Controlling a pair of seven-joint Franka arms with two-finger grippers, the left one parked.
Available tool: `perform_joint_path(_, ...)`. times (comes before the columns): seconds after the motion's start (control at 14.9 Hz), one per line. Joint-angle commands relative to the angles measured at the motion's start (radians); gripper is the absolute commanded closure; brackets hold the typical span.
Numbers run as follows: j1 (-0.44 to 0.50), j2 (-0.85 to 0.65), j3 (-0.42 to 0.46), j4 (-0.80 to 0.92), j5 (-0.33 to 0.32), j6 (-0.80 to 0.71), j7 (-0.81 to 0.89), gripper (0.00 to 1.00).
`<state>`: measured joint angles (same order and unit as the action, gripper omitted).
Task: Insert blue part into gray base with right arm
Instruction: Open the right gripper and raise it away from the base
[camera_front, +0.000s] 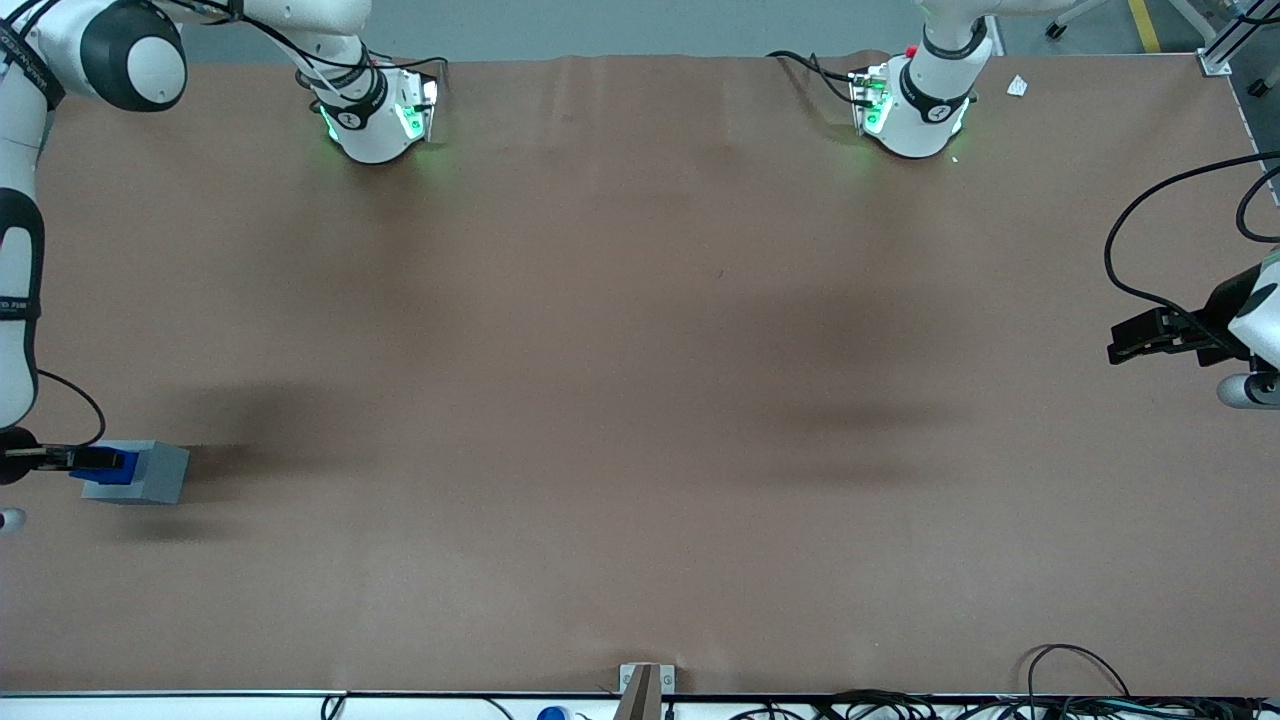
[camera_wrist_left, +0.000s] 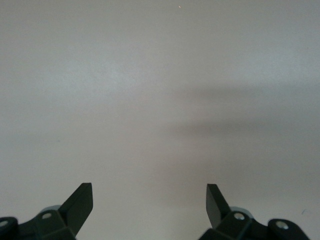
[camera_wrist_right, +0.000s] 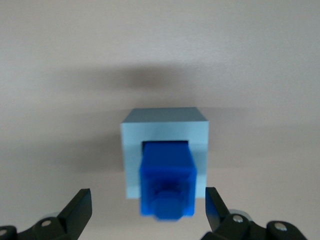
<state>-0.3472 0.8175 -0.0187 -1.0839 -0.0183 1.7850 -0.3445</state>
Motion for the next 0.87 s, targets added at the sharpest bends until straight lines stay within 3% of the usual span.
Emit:
perform_joint_path(0.0,0.016,-0.144,0.01,-0.024,-0.002,-0.099,0.016,0.0)
perform_joint_path(0.27,0.098,-0.314,0.005,-0.036,-0.003,-0.18,0.031,0.0)
perform_joint_path(0.67,0.217,-0.486,0.006,-0.053,0.005,-0.383,0.212,0.0)
perform_joint_path(0.8,0.269,-0.569,0.006,-0.149,-0.006,-0.377,0.255,0.0)
